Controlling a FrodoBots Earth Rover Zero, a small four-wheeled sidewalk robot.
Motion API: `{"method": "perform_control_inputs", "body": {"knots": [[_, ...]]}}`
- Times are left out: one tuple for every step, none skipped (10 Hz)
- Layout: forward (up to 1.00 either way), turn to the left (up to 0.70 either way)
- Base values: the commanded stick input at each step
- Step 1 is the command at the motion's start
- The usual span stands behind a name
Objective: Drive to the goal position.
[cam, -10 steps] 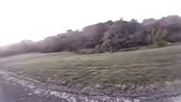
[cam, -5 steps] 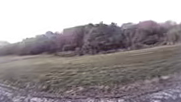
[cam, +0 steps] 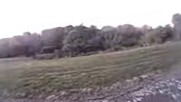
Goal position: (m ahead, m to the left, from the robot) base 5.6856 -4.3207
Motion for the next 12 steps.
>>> {"method": "perform_control_inputs", "body": {"knots": [[0.00,-0.50],[0.00,-0.50],[0.00,-0.50],[0.00,-0.50],[0.00,-0.50],[0.00,-0.50],[0.00,-0.50],[0.00,-0.50],[0.00,-0.50],[0.00,-0.50],[0.00,-0.50],[0.00,-0.50]]}}
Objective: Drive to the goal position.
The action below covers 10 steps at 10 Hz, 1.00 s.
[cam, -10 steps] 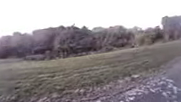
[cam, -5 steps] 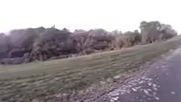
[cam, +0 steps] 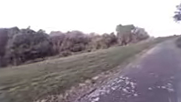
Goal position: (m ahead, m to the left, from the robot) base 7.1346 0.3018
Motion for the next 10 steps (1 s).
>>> {"method": "perform_control_inputs", "body": {"knots": [[0.00,-0.50],[0.00,-0.50],[0.00,-0.50],[0.00,-0.50],[0.00,-0.50],[0.00,-0.50],[0.00,-0.50],[0.00,-0.38],[0.00,-0.05],[0.00,0.00]]}}
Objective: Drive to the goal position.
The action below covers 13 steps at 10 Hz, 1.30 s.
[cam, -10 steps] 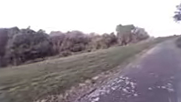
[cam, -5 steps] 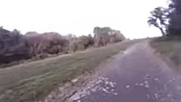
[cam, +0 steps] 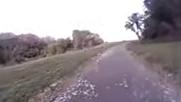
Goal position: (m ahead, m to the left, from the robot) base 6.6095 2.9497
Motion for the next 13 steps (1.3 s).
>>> {"method": "perform_control_inputs", "body": {"knots": [[0.00,0.00],[0.00,0.00],[0.00,0.00],[0.00,0.00],[0.00,0.00],[0.50,0.00],[0.50,0.00],[0.50,0.00],[0.50,0.00],[0.50,0.00],[0.50,0.00],[0.50,0.00],[0.50,0.00]]}}
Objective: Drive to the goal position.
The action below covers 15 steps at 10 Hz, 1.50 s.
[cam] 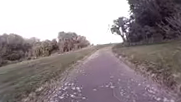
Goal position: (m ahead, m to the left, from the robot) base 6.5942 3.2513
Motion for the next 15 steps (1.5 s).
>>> {"method": "perform_control_inputs", "body": {"knots": [[0.50,0.00],[0.50,0.00],[0.50,0.00],[0.56,0.00],[0.69,0.00],[0.70,0.00],[0.70,-0.06],[0.70,-0.28],[0.70,-0.35],[0.70,-0.35],[0.70,-0.35],[0.70,-0.35],[0.70,-0.34],[0.70,-0.12],[0.70,0.00]]}}
